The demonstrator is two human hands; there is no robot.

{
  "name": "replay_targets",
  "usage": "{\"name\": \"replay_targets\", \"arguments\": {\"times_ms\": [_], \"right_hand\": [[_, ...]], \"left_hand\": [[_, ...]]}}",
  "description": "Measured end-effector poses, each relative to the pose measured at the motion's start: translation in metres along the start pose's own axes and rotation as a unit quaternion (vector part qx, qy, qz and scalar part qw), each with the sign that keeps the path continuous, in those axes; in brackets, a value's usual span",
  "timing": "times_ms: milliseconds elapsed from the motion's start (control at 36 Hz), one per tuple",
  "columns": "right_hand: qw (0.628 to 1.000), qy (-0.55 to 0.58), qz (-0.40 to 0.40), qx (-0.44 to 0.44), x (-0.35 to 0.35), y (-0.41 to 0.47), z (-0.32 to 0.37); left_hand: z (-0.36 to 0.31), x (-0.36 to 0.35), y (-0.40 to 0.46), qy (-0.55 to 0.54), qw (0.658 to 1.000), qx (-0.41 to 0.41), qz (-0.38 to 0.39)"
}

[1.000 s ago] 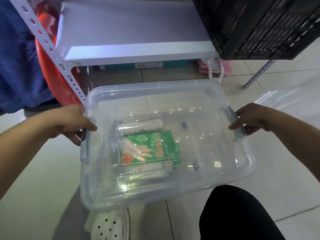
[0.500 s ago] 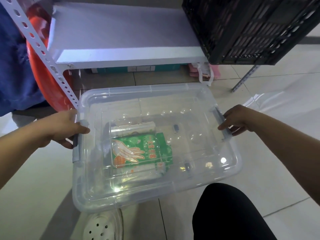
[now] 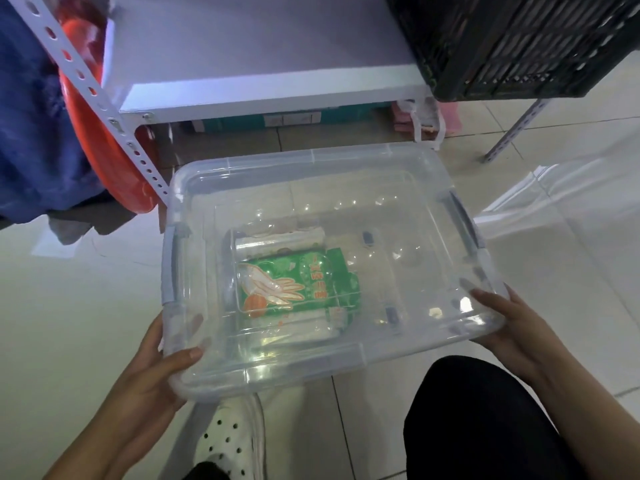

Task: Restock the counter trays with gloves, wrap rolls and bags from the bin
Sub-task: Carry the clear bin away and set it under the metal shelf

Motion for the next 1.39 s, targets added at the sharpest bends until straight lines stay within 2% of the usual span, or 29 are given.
{"name": "replay_targets", "arguments": {"times_ms": [167,444,694,806,889,944,1000,1083,1167,1194,1278,1389], "right_hand": [[0.998,0.007,0.036,0.053,-0.029,-0.018,0.025],[0.972,0.04,0.159,0.167,-0.081,-0.08,0.114],[0.947,0.043,0.226,0.225,-0.166,-0.062,0.188],[0.935,0.031,0.25,0.251,-0.18,-0.045,0.196],[0.92,-0.029,0.276,0.275,-0.18,-0.041,0.194],[0.912,-0.062,0.281,0.292,-0.178,-0.039,0.192],[0.909,-0.075,0.273,0.307,-0.175,-0.034,0.191],[0.905,-0.076,0.249,0.335,-0.177,-0.028,0.192],[0.891,-0.118,0.159,0.409,-0.196,-0.02,0.199],[0.876,-0.162,0.114,0.44,-0.205,-0.016,0.202],[0.801,-0.284,0.024,0.526,-0.242,-0.004,0.21],[0.738,-0.374,-0.047,0.56,-0.297,0.007,0.229]], "left_hand": [[-0.043,0.001,-0.011,0.013,1.0,0.001,-0.018],[-0.172,0.007,-0.065,0.104,0.977,-0.178,0.046],[-0.278,-0.041,-0.05,0.141,0.96,-0.244,0.002],[-0.304,-0.052,-0.03,0.155,0.946,-0.281,-0.038],[-0.304,-0.048,-0.02,0.137,0.947,-0.29,-0.026],[-0.294,-0.042,-0.017,0.174,0.936,-0.306,-0.019],[-0.287,-0.037,-0.014,0.229,0.918,-0.324,-0.011],[-0.288,-0.03,-0.007,0.236,0.908,-0.345,-0.033],[-0.3,-0.032,0.001,0.239,0.899,-0.356,-0.084],[-0.305,-0.036,0.004,0.25,0.892,-0.361,-0.103],[-0.326,-0.051,0.016,0.26,0.869,-0.385,-0.173],[-0.359,-0.07,0.036,0.231,0.848,-0.414,-0.239]]}}
Point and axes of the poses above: each hand's wrist, its own y-axis towards the middle knuckle, its own x-axis out of the back of the hand, z = x × y, the point moved 1 cm from there along y, towards the middle knuckle, and after that the axes turned 12 degrees about y, right-handed, at the moved point
